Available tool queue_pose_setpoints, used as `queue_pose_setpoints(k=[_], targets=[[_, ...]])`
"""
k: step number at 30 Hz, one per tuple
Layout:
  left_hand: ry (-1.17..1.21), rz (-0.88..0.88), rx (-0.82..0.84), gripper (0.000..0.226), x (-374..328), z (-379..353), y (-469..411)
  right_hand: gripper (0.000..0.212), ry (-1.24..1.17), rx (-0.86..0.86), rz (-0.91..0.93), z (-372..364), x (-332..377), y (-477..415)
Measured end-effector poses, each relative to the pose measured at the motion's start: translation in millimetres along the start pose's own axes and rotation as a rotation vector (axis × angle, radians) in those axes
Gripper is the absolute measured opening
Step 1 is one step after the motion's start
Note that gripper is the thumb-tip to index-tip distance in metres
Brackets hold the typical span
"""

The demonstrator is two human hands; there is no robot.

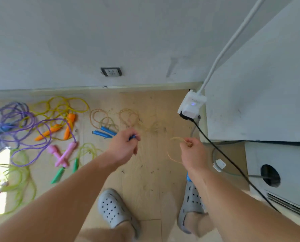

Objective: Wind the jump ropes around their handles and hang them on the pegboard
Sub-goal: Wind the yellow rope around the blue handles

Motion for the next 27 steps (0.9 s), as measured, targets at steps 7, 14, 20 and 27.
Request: queue_pose_setpoints(k=[7,14,20,27], targets=[[0.280,0.103,0.013,0.015,-80,55,217,0.013,-0.129,0.061,-0.083,118,99,186],[0.461,0.014,0.002,0.014,-181,124,392,0.016,-0.031,0.267,0.090,225,198,361],[0.550,-0.147,-0.121,0.012,-236,155,474,0.048,0.489,0.176,0.358,300,230,425],[0.741,-0.259,-0.255,0.010,-257,122,560,0.026,-0.252,0.379,0.226,373,231,455]])
Point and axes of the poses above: each hand's wrist, its own y-axis away from the middle knuckle, its own z-axis out of the back of the hand, x = y × z, the point moved 4 cm from there along -y, towards the middle knuckle, and after that the axes turned 2 degrees about x, right-handed, at the moved point
